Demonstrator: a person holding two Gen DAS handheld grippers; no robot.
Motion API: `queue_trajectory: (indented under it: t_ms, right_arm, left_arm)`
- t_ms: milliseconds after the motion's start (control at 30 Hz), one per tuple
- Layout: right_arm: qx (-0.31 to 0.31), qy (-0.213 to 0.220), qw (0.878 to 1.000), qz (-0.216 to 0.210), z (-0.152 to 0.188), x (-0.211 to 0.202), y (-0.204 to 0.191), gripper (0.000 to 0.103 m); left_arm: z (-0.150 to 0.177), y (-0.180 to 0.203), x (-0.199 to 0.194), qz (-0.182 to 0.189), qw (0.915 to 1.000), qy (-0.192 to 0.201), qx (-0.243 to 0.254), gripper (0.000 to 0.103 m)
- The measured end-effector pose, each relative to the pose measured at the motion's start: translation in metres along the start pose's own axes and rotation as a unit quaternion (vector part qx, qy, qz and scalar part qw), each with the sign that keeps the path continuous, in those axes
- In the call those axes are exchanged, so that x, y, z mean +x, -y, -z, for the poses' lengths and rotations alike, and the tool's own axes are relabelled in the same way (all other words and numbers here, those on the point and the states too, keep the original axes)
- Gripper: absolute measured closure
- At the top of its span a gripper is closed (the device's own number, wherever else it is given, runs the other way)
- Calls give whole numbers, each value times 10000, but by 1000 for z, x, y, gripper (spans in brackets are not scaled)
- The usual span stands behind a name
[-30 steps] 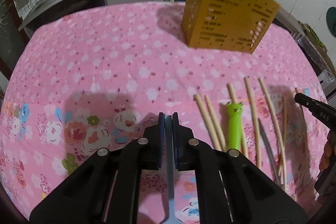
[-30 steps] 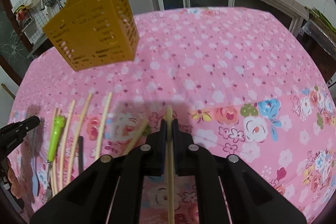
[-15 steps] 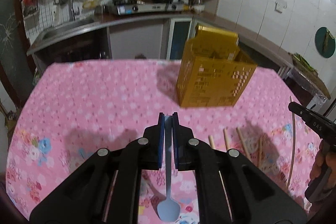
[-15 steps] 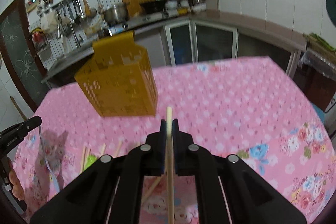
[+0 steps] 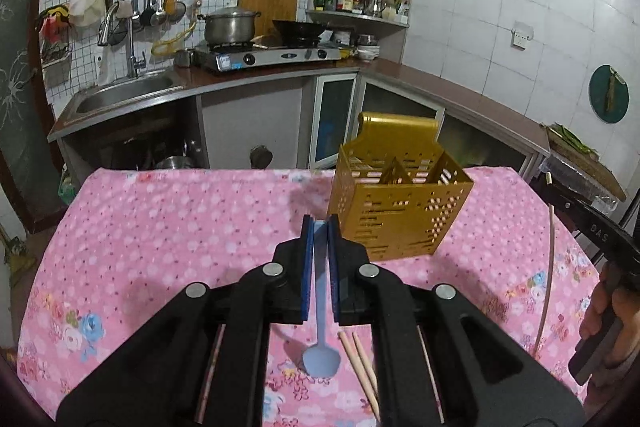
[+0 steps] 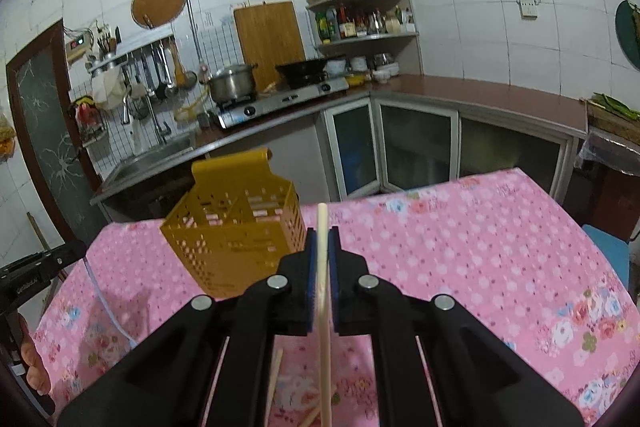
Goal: Organize utensils
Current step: 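Carry the spoon and chopstick up to the yellow caddy with both tools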
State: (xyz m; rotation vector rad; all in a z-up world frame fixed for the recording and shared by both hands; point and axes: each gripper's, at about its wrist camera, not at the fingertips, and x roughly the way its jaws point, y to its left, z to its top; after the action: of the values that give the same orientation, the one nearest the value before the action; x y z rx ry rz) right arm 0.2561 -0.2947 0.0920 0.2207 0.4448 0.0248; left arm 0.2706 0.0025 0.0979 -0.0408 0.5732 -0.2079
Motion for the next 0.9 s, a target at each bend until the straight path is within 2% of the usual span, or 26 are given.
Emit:
queue_trajectory:
  t_ms: [233, 533, 700, 900]
  right_arm:
    - [-7, 390, 9992, -116, -12, 3, -2, 97]
    - [-56, 525, 9985, -146, -31, 7, -9, 97]
    - [-147, 737, 9970, -205, -51, 5, -18, 97]
    - [-219, 1155, 9927, -262, -94, 6, -34, 97]
  left_arm:
    - [-22, 2, -9, 64, 9996, 264, -3, 97]
    - [-55, 11, -21, 140, 9986, 512, 70, 97]
    - [-82, 22, -27, 148, 9974, 681, 158, 97]
    - [-120, 39, -24, 109, 9953, 901, 338, 97]
